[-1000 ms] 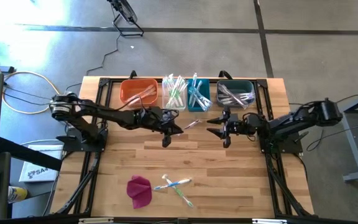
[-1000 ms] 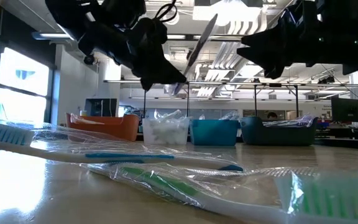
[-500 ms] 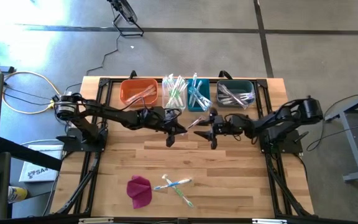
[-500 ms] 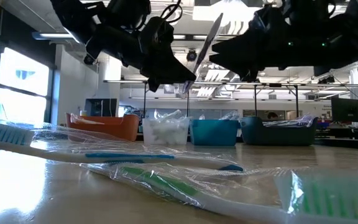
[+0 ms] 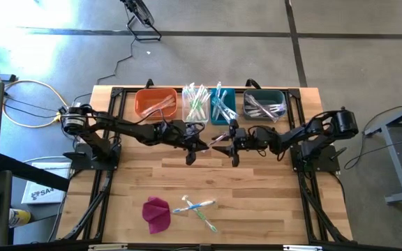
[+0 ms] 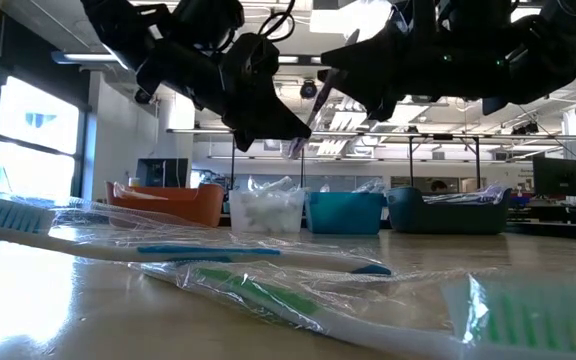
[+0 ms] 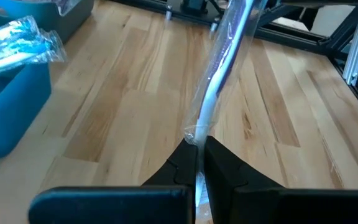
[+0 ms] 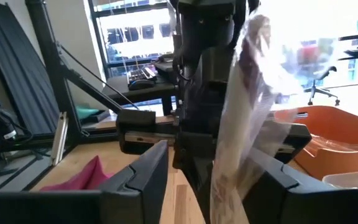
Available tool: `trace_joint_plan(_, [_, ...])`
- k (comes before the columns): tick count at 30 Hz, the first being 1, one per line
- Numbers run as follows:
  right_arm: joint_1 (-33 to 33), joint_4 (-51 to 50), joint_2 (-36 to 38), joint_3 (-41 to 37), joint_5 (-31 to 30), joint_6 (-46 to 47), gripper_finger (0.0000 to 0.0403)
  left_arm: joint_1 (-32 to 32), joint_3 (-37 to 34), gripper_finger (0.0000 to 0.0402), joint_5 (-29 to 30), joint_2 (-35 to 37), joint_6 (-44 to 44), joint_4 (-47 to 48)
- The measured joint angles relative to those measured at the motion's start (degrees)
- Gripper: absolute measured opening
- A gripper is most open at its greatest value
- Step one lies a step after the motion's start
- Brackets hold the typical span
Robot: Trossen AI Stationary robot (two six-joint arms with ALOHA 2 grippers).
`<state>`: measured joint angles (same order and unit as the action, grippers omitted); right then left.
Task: Pick & Place Toothbrushes
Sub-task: Put the purple toothbrush into the green bin
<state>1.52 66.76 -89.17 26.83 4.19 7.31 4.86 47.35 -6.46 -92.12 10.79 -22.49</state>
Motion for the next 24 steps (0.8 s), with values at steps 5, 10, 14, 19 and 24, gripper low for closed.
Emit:
trace_joint_plan(5, [0.02, 0.76, 0.0, 0.0, 0.09, -0.02, 0.0121, -0.04, 0.0, 0.0006, -0.02, 0.0, 0.0, 0.31])
trace_joint_plan(10, [0.02, 0.74, 0.0, 0.0, 0.02, -0.05, 0.0073, -0.05, 0.0, 0.0006, -0.09, 0.0, -0.02, 0.41])
trace_joint_plan(14, [0.02, 0.72, 0.0, 0.0, -2.1, -0.1, 0.0041, -0.04, 0.0, 0.0006, -0.04, 0.0, 0.0, 0.43])
trace_joint_plan(19, [0.02, 0.39, 0.0, 0.0, -3.22, -0.28, 0.0022, -0.04, 0.0, 0.0006, -0.04, 0.0, 0.11, 0.57])
trace_joint_plan(24, [0.0, 0.37, 0.0, 0.0, -3.19, -0.22, 0.0031, -0.02, 0.0, 0.0006, 0.02, 0.0, 0.07, 0.58])
